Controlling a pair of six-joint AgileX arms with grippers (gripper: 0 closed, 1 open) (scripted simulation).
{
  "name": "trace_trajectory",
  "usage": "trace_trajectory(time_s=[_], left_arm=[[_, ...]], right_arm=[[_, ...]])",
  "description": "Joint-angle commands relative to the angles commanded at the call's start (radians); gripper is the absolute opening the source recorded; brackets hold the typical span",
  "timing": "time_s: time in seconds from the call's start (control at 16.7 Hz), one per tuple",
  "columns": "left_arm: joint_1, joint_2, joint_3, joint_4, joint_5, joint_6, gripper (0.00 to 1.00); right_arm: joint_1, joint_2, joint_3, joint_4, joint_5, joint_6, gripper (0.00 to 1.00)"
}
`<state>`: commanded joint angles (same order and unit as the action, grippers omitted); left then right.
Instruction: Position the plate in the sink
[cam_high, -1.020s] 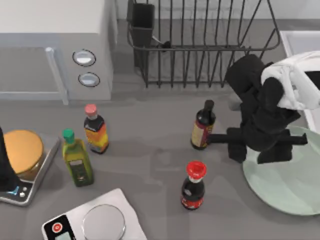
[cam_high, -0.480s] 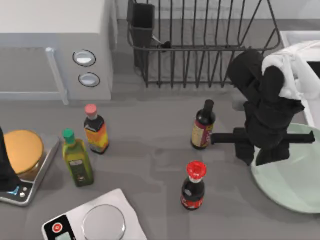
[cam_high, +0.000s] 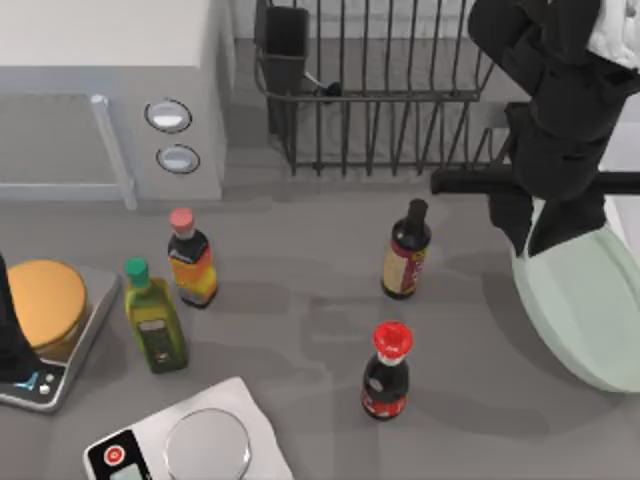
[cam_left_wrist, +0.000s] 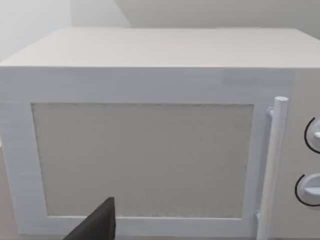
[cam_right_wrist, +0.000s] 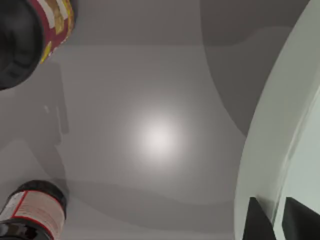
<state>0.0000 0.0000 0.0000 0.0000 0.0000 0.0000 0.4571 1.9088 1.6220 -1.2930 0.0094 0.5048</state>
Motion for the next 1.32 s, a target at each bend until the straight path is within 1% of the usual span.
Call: trace_trajectory(time_s=[0.36,0.6,0.72,1.08,1.2,1.32], left_arm=[[0.000,0.000,0.000,0.000,0.000,0.000,1.00],[0.000,0.000,0.000,0.000,0.000,0.000,1.00],[0.000,0.000,0.000,0.000,0.000,0.000,1.00],[0.000,0.000,0.000,0.000,0.000,0.000,1.00],[0.000,0.000,0.000,0.000,0.000,0.000,1.00],[0.000,0.000,0.000,0.000,0.000,0.000,1.00]], right_arm=[[0.008,0.010,0.367,-0.300,0.002,0.005,0.00],[0.021,0.018,0.535,-0.418,0.004,0.003,0.00],[0.024,0.019,0.573,-0.443,0.005,0.003,0.00],[0.017,0.019,0.578,-0.444,0.004,0.002,0.00],[-0.012,0.055,0.612,-0.448,0.004,-0.028,0.00],[-0.072,0.133,0.689,-0.455,0.004,-0.089,0.00]])
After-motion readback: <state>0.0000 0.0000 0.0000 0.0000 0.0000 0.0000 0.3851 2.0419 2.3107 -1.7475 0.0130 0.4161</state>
